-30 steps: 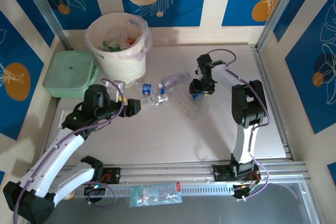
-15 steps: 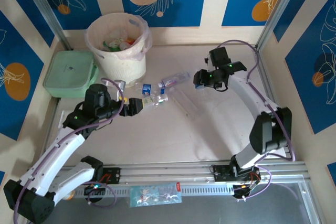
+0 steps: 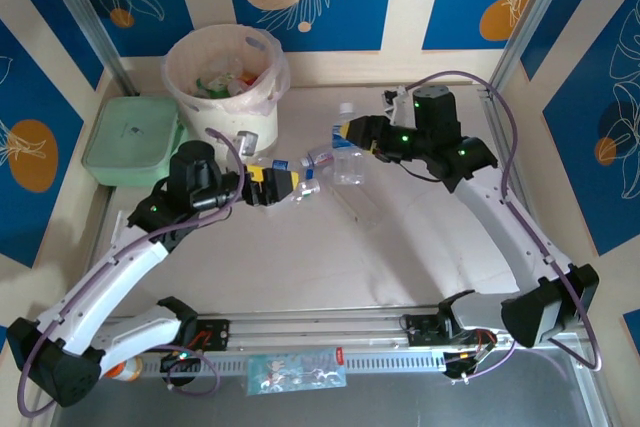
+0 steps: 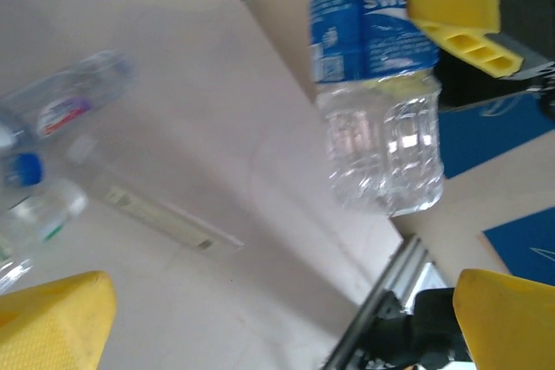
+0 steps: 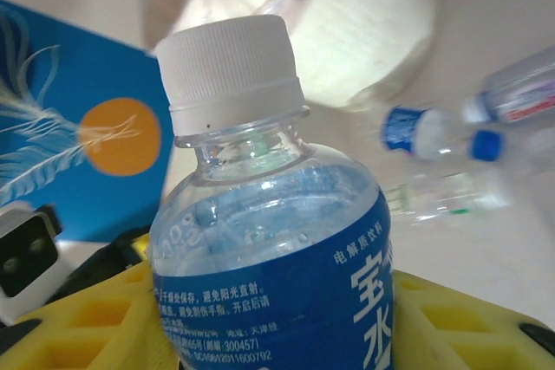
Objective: Put the plastic bottles in the bin
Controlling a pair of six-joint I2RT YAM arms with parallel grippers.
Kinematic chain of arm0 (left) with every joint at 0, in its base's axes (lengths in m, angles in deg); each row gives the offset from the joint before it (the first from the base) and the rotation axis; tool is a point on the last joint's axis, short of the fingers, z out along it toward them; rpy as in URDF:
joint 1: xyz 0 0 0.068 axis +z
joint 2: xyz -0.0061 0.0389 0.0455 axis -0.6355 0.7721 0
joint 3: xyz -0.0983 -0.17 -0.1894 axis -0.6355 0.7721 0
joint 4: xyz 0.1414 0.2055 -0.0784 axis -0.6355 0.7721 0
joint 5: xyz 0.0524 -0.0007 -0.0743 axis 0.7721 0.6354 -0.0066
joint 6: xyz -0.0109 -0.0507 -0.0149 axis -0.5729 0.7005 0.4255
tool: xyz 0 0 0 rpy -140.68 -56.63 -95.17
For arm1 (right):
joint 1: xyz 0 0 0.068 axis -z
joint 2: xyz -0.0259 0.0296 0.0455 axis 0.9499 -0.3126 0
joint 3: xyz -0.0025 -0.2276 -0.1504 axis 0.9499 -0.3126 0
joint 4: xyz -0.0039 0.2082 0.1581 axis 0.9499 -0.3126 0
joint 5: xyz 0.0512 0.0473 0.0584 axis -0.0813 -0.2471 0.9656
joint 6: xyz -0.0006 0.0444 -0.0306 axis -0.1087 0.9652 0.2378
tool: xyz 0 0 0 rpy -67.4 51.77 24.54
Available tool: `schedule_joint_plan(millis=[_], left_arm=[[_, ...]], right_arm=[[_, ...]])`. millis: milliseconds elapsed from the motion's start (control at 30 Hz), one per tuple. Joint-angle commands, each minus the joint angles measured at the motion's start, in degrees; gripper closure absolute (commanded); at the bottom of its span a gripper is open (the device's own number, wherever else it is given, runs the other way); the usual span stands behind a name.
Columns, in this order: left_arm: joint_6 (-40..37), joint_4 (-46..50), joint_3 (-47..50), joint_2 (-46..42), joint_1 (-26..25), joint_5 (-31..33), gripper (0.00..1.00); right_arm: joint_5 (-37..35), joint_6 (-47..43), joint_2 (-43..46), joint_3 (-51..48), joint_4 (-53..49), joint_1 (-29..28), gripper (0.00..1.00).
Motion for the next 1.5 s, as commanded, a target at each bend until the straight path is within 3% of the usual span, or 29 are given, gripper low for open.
schedule_joint_plan(millis=[0, 133, 333, 600, 833, 1067, 1133, 1233, 1333, 1467], left_arm=[[0.9, -4.9, -4.1, 0.9, -1.7, -4.8, 0.01], [1.5, -6.2, -6.5, 3.4, -3.7, -8.1, 0.01], [-0.3, -2.6, -8.3, 5.3, -6.4, -4.0, 0.01], [3.4, -6.7, -9.3, 8.4, -9.3, -5.1, 0.01], [2.4, -6.6, -10.8, 9.4, -10.0, -3.6, 0.16], [1.5, -7.5, -11.6, 10.8, -10.8, -4.5, 0.34], [1.3, -7.7, -11.7, 11.5, -11.5, -4.8, 0.31], [0.4, -6.6, -12.2, 12.3, -12.4, -3.9, 0.17], [-0.7, -5.8, -12.6, 12.6, -13.0, -3.3, 0.16], [-2.0, -4.4, -13.1, 12.6, -13.1, -2.5, 0.33]], right_arm=[[5.1, 8.3, 1.9, -1.3, 7.8, -2.3, 0.50], [4.7, 12.0, 2.6, -2.2, 12.6, -5.7, 0.50], [4.5, 16.9, 4.6, -7.9, 22.2, -8.5, 0.48], [-0.5, 17.5, 7.3, -11.2, 27.7, -11.3, 0.48], [-7.7, 21.7, 11.8, -17.5, 32.0, -11.1, 0.49], [-8.0, 25.5, 12.4, -20.2, 35.4, -10.8, 0.49], [-8.2, 26.4, 12.3, -20.9, 36.4, -10.8, 0.49], [-8.0, 27.4, 12.1, -21.5, 37.8, -10.7, 0.49], [-8.0, 27.7, 11.9, -21.9, 38.3, -10.7, 0.49], [-7.9, 28.2, 11.9, -22.6, 38.9, -10.6, 0.49]])
